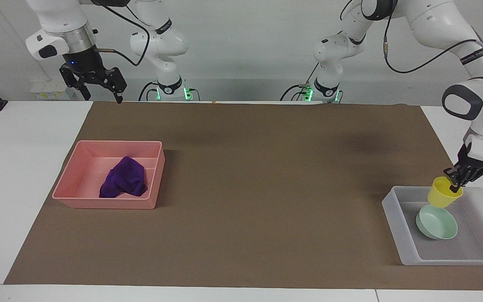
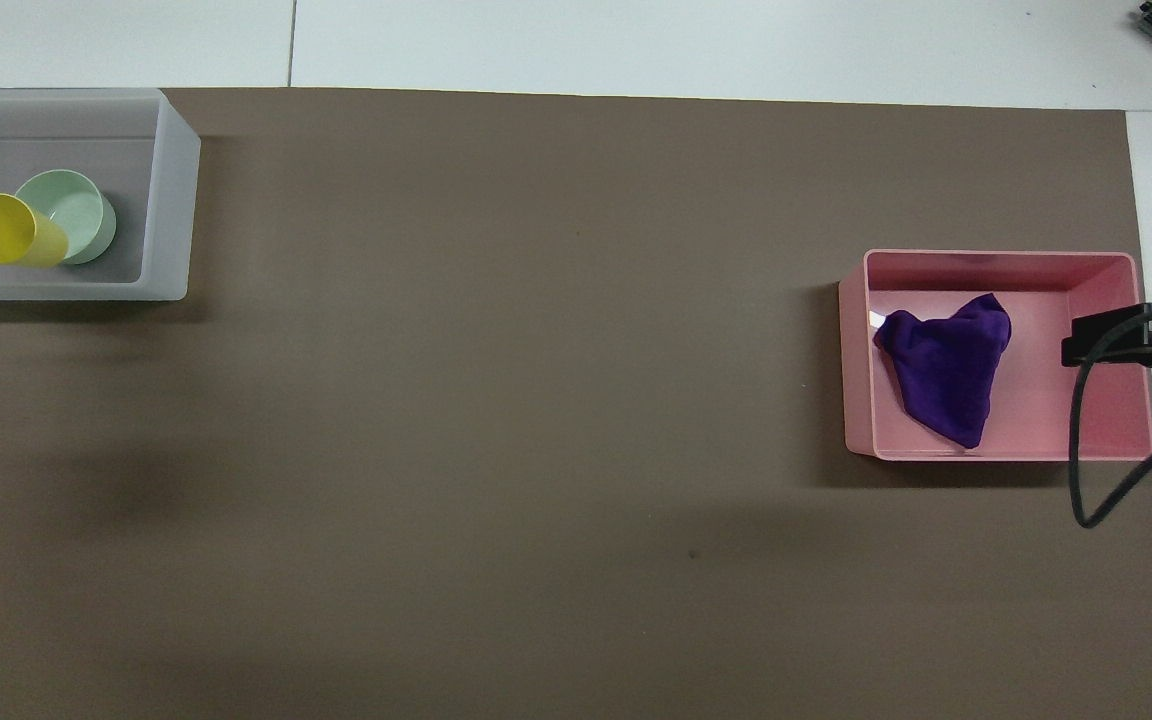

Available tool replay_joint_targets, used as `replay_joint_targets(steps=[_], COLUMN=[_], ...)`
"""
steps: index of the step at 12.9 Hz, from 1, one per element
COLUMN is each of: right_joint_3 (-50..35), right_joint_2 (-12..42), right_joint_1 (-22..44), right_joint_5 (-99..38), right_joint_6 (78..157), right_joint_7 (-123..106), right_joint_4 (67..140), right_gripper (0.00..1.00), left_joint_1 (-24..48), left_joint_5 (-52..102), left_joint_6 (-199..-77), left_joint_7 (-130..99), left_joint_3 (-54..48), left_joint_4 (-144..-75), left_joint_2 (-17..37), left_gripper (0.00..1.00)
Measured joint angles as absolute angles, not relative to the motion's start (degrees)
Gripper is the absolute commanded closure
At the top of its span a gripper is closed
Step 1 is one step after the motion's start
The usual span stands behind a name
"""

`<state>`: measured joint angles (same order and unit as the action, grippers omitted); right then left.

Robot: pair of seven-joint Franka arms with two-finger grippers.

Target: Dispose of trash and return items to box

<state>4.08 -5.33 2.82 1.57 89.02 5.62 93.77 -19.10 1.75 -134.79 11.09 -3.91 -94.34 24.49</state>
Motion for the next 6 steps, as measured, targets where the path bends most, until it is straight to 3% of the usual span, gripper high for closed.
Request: replay_joint_targets(steps=[6], right_joint_3=[4.1], right_joint_2=[-5.4], right_joint_1=[2.8], right_joint_5=[1.6], right_joint_6=[89.0], right_joint_7=[5.6], right_joint_4=[94.4], right_gripper=[0.0], left_joint_1=[-19.1], left_joint_5=[2.7], left_joint_6=[-137.1], left_joint_7=[11.2], left_joint_3=[-4.3], left_joint_4=[-94.3], left_joint_2=[26.1], left_gripper=[1.0])
